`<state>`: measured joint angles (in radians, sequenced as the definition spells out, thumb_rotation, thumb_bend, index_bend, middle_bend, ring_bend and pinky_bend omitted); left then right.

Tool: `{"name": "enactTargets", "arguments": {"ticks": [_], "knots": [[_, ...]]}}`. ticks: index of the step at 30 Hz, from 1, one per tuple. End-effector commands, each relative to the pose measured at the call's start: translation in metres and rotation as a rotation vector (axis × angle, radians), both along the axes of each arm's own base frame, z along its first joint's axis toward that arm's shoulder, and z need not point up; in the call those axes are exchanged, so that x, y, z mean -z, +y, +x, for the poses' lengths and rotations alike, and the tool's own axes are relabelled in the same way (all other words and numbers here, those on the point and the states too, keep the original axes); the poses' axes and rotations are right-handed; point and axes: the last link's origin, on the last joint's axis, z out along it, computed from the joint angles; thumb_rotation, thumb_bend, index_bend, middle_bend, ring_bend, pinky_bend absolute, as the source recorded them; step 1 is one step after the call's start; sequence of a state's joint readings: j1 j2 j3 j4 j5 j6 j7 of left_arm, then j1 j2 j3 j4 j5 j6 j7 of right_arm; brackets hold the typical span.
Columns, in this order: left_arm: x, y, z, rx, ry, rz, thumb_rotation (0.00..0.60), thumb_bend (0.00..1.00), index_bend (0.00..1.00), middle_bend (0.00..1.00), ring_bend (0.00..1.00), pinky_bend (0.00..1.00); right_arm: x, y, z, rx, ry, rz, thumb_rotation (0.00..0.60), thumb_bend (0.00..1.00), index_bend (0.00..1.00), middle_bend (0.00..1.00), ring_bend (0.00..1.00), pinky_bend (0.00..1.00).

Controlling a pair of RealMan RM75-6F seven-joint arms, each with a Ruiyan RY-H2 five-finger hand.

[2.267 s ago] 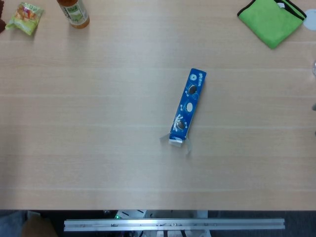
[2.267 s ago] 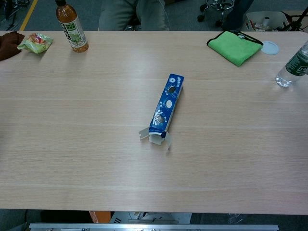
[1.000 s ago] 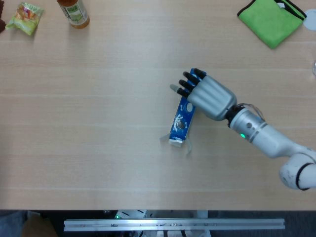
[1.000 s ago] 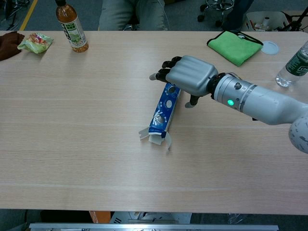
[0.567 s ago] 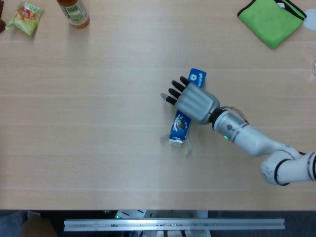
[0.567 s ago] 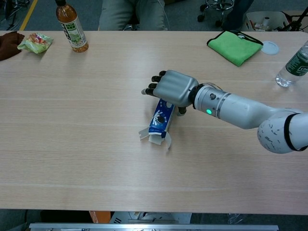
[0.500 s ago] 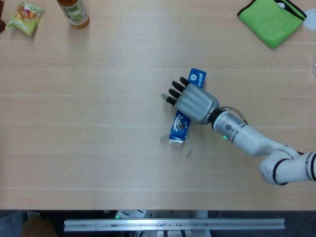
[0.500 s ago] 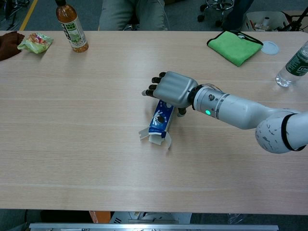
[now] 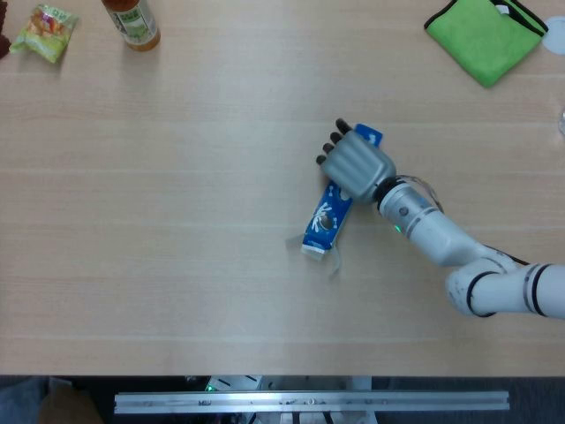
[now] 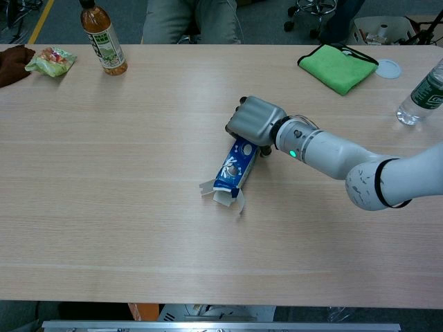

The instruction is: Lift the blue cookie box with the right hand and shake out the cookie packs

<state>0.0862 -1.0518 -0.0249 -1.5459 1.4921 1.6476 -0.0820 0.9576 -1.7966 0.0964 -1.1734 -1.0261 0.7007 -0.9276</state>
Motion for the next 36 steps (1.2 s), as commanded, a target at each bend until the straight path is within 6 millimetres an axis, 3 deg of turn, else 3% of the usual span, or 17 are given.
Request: {"name": "enactTargets", "arguments": {"ticks": [1, 6, 13, 20, 26, 36], "knots": [[0.000, 0.000, -0.001, -0.002, -0.001, 0.002, 0.600, 0.26, 0.27, 0.24, 0.19, 0.24, -0.005, -0.006, 0.001, 0.006, -0.005, -0.026, 0.600, 0.12, 0.47, 0.44, 0.36, 0.24], [0.000, -0.001, -0.002, -0.004, -0.003, 0.001, 0.600, 0.26, 0.27, 0.24, 0.19, 0.24, -0.019, -0.009, 0.001, -0.002, -0.023, -0.047, 0.600, 0.13, 0.53, 0.50, 0.45, 0.37], [0.001, 0.000, -0.003, -0.002, -0.002, -0.002, 0.600, 0.26, 0.27, 0.24, 0.19, 0.24, -0.045, -0.013, 0.001, -0.042, -0.047, -0.074, 0.600, 0.14, 0.57, 0.52, 0.49, 0.46], [0.003, 0.002, -0.002, 0.001, -0.003, -0.008, 0.600, 0.26, 0.27, 0.24, 0.19, 0.24, -0.087, -0.015, 0.020, -0.167, -0.052, -0.096, 0.600, 0.14, 0.57, 0.52, 0.49, 0.47], [0.006, 0.003, -0.002, 0.001, -0.001, -0.016, 0.600, 0.26, 0.27, 0.24, 0.19, 0.24, -0.120, -0.014, 0.021, -0.281, 0.078, -0.102, 0.600, 0.14, 0.57, 0.52, 0.49, 0.47], [0.014, 0.006, 0.000, 0.014, -0.012, -0.034, 0.600, 0.26, 0.27, 0.24, 0.19, 0.24, -0.135, -0.017, -0.001, -0.329, 0.303, -0.098, 0.600, 0.14, 0.57, 0.52, 0.49, 0.47]]}}
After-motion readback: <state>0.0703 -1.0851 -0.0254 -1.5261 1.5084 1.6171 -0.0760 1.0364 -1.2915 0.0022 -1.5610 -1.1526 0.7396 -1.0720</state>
